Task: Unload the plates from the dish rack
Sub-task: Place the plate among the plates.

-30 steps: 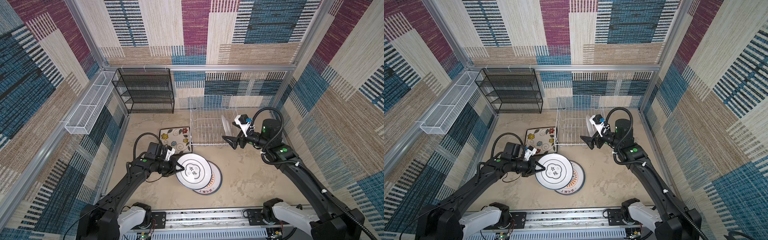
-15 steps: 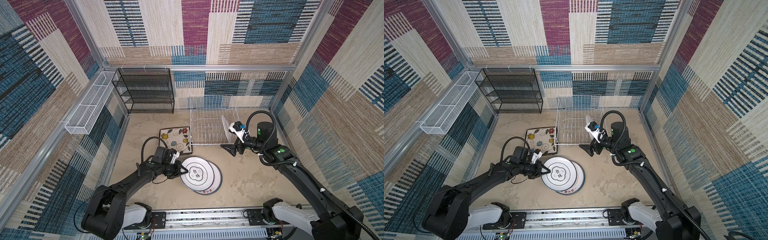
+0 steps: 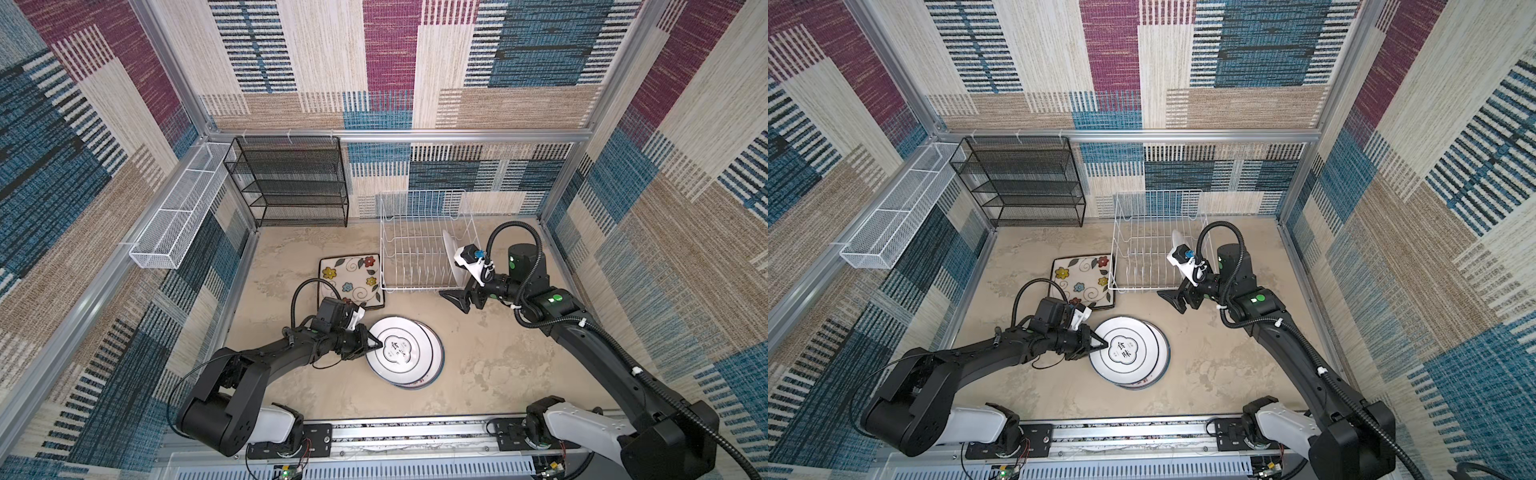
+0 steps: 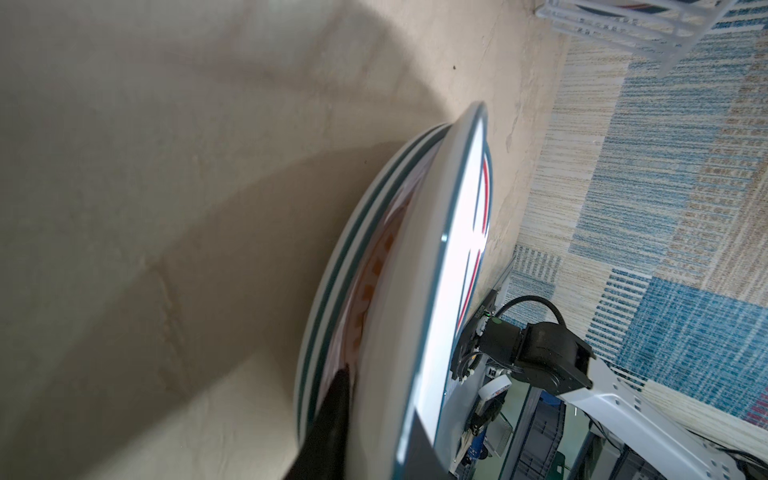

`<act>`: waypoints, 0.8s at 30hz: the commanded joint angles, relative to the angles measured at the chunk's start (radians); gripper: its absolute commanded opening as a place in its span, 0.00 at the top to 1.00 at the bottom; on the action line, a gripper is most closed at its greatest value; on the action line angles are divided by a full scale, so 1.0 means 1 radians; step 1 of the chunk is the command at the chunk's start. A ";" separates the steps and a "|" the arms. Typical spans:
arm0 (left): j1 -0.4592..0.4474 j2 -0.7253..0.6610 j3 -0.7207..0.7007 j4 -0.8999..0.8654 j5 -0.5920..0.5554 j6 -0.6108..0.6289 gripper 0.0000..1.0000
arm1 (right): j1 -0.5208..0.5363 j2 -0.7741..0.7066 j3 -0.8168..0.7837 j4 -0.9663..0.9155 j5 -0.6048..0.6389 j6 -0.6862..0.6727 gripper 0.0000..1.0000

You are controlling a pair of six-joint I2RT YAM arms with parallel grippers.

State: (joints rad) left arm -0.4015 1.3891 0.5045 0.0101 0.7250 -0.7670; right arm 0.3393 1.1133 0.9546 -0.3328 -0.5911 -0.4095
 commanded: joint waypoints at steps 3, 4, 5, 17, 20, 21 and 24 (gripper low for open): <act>-0.005 -0.026 -0.005 0.017 -0.042 -0.056 0.59 | 0.001 -0.018 -0.011 0.067 0.023 0.006 0.00; -0.006 -0.036 -0.001 0.000 -0.052 -0.055 0.55 | 0.003 -0.020 -0.018 0.077 0.030 0.013 0.00; -0.006 -0.045 0.002 -0.013 -0.061 -0.055 0.51 | 0.002 -0.023 -0.025 0.084 0.031 0.019 0.00; -0.011 -0.110 0.157 -0.372 -0.137 0.047 0.38 | 0.002 -0.055 -0.075 0.113 0.050 0.036 0.00; -0.010 -0.101 0.172 -0.391 -0.172 0.054 0.38 | 0.001 -0.050 -0.077 0.110 0.061 0.038 0.00; -0.011 -0.093 0.173 -0.384 -0.172 0.052 0.38 | 0.003 -0.047 -0.076 0.109 0.064 0.037 0.00; -0.012 -0.063 0.169 -0.351 -0.155 0.040 0.39 | 0.003 -0.033 -0.069 0.110 0.063 0.036 0.00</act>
State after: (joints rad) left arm -0.4129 1.3109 0.6682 -0.3340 0.5781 -0.7368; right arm 0.3401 1.0729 0.8776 -0.2516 -0.5388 -0.3813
